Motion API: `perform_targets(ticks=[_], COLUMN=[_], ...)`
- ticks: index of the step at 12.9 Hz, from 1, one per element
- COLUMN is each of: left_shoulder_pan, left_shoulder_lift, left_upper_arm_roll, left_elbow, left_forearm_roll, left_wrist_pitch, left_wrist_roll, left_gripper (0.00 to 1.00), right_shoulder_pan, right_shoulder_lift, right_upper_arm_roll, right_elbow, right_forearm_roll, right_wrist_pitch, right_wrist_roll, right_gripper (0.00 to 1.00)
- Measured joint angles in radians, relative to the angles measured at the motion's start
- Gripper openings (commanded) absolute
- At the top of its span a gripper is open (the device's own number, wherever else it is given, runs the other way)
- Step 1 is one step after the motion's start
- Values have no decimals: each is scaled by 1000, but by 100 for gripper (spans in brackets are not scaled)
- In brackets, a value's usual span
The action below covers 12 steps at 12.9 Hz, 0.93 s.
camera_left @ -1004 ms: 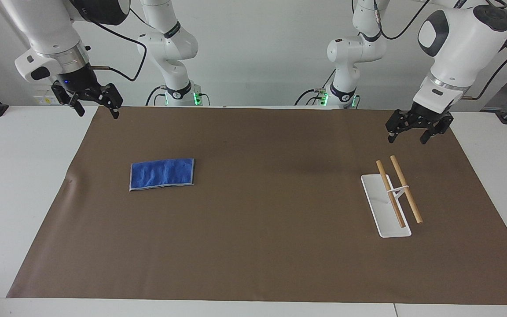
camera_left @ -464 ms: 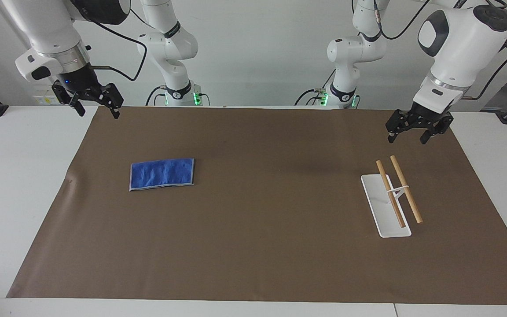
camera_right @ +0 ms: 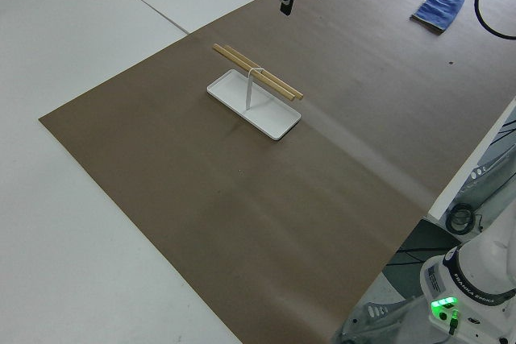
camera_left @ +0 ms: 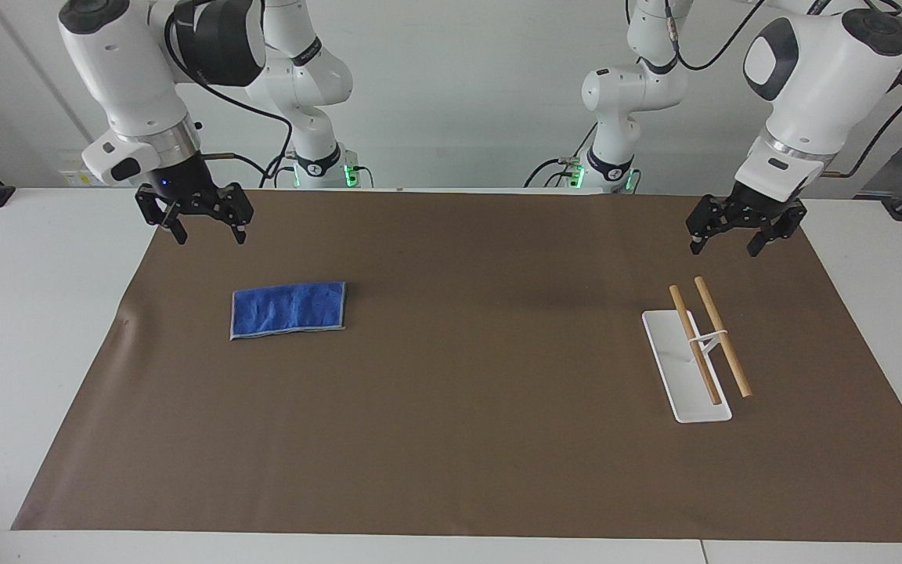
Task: Right arm passes towel to left arm to hang
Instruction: 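Reach the right gripper down to the blue towel's edge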
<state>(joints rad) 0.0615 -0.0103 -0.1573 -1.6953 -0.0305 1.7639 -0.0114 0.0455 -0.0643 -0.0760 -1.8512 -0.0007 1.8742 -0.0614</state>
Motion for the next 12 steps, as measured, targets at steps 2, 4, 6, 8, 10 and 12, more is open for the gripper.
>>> perform_targets(ticks=[2, 4, 6, 8, 10, 12], left_shoulder_pan=[0, 0, 0, 0, 0, 0], left_shoulder_lift=[0, 0, 0, 0, 0, 0], left_upper_arm_roll=[0, 0, 0, 0, 0, 0], left_elbow=[0, 0, 0, 0, 0, 0], left_forearm_roll=[0, 0, 0, 0, 0, 0], left_wrist_pitch=[0, 0, 0, 0, 0, 0], left_wrist_roll=[0, 0, 0, 0, 0, 0], left_gripper=[100, 100, 100, 100, 100, 100], right_shoulder_pan=[-1, -4, -9, -10, -10, -11], right_shoulder_lift=[0, 5, 22, 57, 100, 140], right_upper_arm_roll=[0, -2, -3, -3, -3, -3], right_elbow=[-111, -236, -326, -372, -420, -458], right_forearm_roll=[1, 1, 1, 1, 1, 6], right_wrist_pitch=[108, 233, 330, 413, 532, 612], right_wrist_roll=[-83, -145, -172, -181, -182, -182], right_gripper=[100, 100, 100, 100, 100, 100])
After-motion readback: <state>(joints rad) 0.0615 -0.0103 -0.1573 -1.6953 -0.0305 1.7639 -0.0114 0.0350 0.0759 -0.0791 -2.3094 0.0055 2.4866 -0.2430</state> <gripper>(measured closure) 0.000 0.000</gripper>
